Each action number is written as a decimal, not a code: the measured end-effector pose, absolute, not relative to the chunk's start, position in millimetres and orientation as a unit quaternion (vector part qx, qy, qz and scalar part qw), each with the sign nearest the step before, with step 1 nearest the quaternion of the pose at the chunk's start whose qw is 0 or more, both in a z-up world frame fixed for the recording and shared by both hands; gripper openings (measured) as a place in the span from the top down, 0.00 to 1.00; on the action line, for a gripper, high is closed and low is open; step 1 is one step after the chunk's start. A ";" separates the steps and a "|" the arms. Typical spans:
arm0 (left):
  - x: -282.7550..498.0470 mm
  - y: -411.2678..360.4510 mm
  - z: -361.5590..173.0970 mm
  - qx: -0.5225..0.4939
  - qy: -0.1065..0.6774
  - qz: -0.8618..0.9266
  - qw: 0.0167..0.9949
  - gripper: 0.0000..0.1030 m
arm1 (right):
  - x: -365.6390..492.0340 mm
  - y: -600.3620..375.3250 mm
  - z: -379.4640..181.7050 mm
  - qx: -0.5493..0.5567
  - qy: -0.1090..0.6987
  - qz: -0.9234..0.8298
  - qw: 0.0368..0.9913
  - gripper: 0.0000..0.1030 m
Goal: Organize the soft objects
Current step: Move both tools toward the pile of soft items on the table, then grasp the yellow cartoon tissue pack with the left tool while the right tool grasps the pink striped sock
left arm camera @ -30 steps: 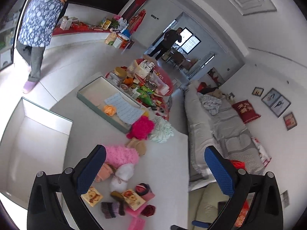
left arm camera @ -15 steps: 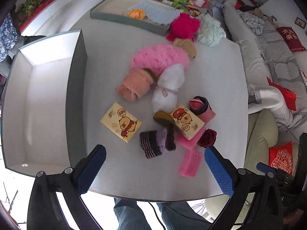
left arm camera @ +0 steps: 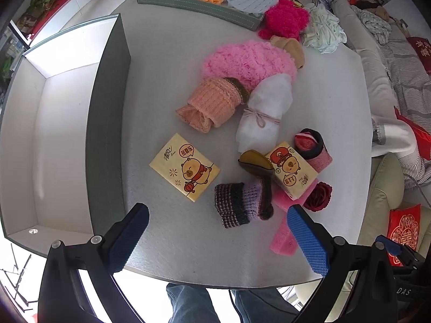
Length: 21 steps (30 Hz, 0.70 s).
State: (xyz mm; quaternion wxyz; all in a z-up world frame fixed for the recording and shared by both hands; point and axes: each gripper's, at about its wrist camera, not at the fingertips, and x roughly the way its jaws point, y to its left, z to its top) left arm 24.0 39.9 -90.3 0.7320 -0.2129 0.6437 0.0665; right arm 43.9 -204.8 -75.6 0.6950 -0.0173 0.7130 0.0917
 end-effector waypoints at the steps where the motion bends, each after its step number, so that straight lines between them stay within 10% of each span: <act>1: 25.6 42.1 -93.8 -0.213 0.646 0.068 0.730 0.00 | 44.3 -203.7 -77.2 -0.019 0.714 0.093 0.693 0.00; 21: 13.5 71.0 -131.9 -0.138 0.667 0.104 0.725 0.00 | 57.0 -196.2 -94.6 -0.046 0.730 0.091 0.676 0.00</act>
